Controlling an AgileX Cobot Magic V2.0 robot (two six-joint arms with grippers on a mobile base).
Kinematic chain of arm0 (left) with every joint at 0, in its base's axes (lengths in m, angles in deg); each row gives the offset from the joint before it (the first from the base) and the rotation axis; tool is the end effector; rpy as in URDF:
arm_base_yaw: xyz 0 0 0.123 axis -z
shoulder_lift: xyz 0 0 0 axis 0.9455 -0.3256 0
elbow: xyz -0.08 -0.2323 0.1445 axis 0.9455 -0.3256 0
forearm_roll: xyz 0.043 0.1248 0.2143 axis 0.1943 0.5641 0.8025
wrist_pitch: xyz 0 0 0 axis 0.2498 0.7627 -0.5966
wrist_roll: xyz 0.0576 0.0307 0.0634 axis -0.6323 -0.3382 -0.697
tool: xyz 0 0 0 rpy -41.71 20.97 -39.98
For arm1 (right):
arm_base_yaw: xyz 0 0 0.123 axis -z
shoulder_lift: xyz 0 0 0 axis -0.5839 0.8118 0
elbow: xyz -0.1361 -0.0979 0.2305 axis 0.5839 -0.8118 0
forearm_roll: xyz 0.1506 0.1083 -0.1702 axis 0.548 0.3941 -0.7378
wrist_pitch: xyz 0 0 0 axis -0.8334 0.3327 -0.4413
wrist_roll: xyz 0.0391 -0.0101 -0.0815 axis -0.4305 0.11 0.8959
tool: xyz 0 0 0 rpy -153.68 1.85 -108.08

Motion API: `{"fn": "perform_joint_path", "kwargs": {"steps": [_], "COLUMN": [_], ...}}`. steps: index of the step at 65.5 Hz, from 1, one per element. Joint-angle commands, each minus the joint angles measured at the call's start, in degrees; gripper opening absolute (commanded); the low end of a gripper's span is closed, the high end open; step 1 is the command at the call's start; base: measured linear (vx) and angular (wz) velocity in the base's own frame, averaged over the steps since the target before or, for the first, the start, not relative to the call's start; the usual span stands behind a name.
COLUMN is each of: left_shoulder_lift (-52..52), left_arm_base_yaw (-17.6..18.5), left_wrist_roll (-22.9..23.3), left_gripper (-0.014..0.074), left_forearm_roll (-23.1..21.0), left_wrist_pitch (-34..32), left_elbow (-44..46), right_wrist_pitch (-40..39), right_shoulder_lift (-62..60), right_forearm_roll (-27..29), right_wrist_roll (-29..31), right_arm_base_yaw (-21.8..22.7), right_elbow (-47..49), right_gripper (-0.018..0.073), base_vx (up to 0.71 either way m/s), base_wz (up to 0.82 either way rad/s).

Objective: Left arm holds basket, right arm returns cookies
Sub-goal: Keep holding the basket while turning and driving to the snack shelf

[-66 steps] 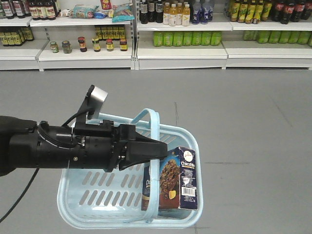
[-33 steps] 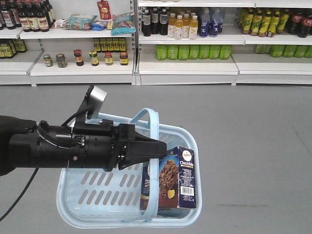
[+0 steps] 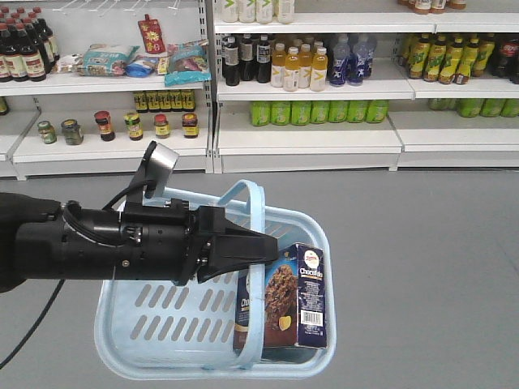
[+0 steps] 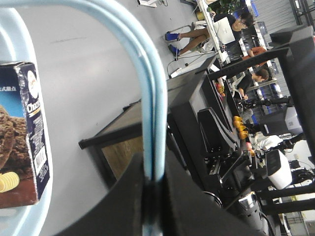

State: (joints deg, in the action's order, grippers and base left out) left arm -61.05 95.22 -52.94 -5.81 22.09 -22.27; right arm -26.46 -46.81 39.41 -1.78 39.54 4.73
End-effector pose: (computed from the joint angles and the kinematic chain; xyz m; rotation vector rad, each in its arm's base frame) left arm 0.2337 -0.1828 0.2789 0.1934 2.2247 -1.6479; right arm 0.0566 -0.0040 0.1963 0.0253 1.5878 -0.0825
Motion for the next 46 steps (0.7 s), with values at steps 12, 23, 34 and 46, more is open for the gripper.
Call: {"fn": "perform_joint_path", "kwargs": {"steps": [12,23,34,46], "left_shoulder_lift": [2.41,2.41,2.41,2.41], "left_arm_base_yaw": [0.22,0.22,0.22,0.22], "left_wrist_roll": [-0.55,-0.55,-0.55,-0.55], "left_gripper": [-0.0003,-0.0003,-0.0003,-0.0003], "left_forearm_roll": [-6.86,-6.86,-6.86,-6.86], "left_wrist_pitch": [3.22,3.06,3.06,3.06], "left_elbow": [1.56,1.56,1.56,1.56], "right_wrist_pitch": [-4.16,-4.16,-4.16,-4.16], "right_shoulder_lift": [-0.75,-0.75,-0.75,-0.75], "right_forearm_roll": [-0.19,-0.19,-0.19,-0.19], "right_wrist_roll": [0.34,0.34,0.34,0.34], "right_arm_base_yaw": [0.12,0.12,0.12,0.12], "right_elbow": [-1.00,-1.00,-1.00,-1.00], "right_gripper": [-0.0009,-0.0009,-0.0009,-0.0009], "base_vx": [0.53,0.52,0.52,0.52], "base_wz": [-0.08,-0.01,0.06,0.09]}}
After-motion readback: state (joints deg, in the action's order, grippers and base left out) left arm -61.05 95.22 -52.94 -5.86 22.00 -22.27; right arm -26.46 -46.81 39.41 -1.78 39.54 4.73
